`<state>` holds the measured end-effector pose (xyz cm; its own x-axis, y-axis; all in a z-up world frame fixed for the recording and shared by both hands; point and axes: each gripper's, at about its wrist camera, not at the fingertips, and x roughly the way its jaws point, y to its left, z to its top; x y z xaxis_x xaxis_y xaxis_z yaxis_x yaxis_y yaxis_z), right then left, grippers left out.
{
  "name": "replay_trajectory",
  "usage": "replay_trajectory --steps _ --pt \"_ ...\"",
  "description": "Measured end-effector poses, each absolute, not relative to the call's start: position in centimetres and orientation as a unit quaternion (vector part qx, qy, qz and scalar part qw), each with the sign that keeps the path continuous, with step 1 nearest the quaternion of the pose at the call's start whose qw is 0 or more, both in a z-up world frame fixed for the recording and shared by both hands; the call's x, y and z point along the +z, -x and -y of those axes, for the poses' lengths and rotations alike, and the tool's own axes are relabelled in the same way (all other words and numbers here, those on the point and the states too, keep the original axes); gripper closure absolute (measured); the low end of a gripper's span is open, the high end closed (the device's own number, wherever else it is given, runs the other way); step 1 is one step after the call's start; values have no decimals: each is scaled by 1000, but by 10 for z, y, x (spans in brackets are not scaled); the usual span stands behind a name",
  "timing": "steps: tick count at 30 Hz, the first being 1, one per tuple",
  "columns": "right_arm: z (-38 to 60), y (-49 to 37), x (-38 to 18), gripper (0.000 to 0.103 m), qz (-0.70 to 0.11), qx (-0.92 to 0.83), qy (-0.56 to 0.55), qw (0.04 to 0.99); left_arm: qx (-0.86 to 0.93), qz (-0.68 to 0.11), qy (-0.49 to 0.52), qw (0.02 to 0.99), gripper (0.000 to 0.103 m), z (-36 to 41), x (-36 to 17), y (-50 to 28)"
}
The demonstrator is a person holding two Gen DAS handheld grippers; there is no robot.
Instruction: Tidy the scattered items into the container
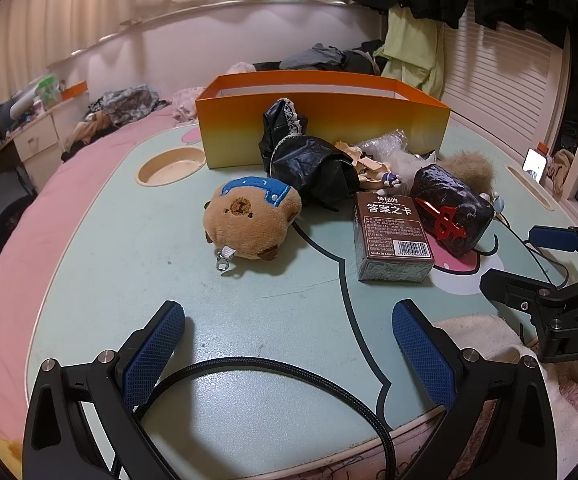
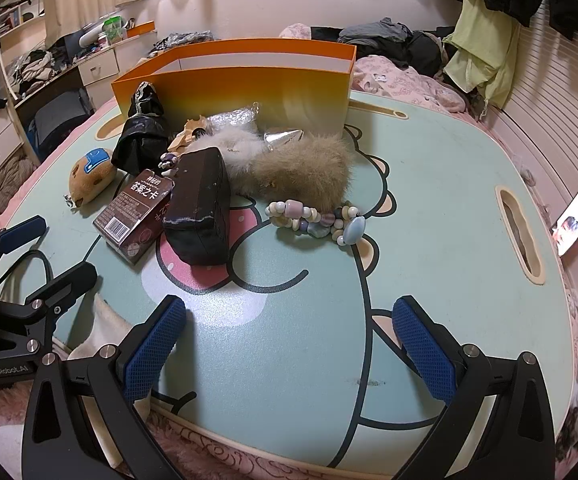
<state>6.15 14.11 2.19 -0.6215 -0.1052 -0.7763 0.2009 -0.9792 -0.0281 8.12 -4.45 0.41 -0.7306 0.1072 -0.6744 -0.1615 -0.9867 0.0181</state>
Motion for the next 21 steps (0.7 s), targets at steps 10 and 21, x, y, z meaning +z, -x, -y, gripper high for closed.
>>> replay_trajectory --steps 10,21 --pt "-141 -62 22 0 -55 -899 -426 85 928 -38 366 67 0 41 5 -81" --pt "-141 -62 21 0 -54 -899 -426 85 926 -41 368 71 0 45 6 -83"
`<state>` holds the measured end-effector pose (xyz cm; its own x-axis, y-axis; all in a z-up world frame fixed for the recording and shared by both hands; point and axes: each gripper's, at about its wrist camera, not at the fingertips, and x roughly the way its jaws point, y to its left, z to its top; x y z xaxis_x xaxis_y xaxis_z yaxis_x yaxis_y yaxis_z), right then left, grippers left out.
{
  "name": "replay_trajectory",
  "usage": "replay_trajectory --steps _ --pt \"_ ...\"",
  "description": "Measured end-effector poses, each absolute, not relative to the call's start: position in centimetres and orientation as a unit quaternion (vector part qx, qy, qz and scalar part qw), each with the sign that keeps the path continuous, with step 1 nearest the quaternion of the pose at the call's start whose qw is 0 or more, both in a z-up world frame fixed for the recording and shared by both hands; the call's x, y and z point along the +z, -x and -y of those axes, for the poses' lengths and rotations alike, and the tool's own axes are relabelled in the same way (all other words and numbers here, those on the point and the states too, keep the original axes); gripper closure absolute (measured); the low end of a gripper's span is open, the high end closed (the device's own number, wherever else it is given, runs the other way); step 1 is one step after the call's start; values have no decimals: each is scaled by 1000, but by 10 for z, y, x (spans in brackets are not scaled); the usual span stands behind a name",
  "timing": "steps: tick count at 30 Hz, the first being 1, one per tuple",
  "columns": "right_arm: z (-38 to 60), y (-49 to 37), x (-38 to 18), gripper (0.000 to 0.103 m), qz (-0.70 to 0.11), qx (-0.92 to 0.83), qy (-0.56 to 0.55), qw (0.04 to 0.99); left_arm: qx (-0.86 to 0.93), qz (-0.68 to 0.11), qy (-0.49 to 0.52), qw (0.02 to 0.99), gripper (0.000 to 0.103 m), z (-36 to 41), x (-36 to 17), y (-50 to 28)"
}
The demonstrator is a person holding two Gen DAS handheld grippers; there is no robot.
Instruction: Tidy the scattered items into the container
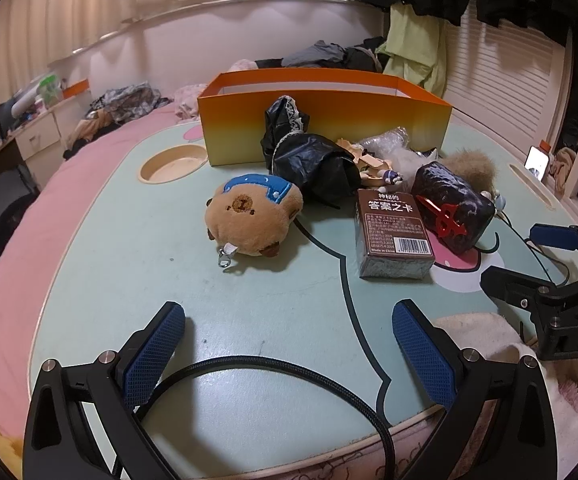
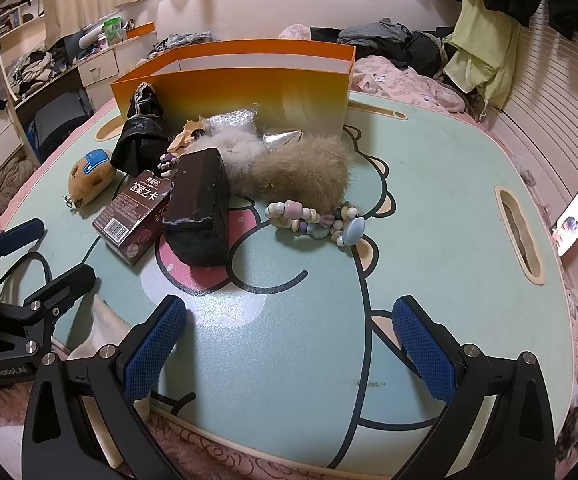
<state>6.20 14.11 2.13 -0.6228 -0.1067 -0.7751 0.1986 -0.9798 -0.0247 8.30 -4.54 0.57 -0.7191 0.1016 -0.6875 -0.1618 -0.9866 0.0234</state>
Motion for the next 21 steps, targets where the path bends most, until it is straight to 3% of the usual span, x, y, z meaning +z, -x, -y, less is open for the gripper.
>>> replay_trajectory --steps 9,12,15,17,21 --pt "-141 -63 21 0 -52 -900 -425 85 921 -48 368 115 0 46 9 -86" --pt "-141 -63 22 0 -51 -900 -424 85 931 -19 341 126 2 61 24 -88" --pt "-140 -64 22 0 -50 -900 -424 85 936 10 328 126 14 81 37 -78" --pt "-140 -64 22 0 -50 -900 -424 85 937 7 329 120 27 87 40 -67" --pt "-141 -64 22 0 -50 -901 -423 85 933 -34 338 121 28 80 40 -44"
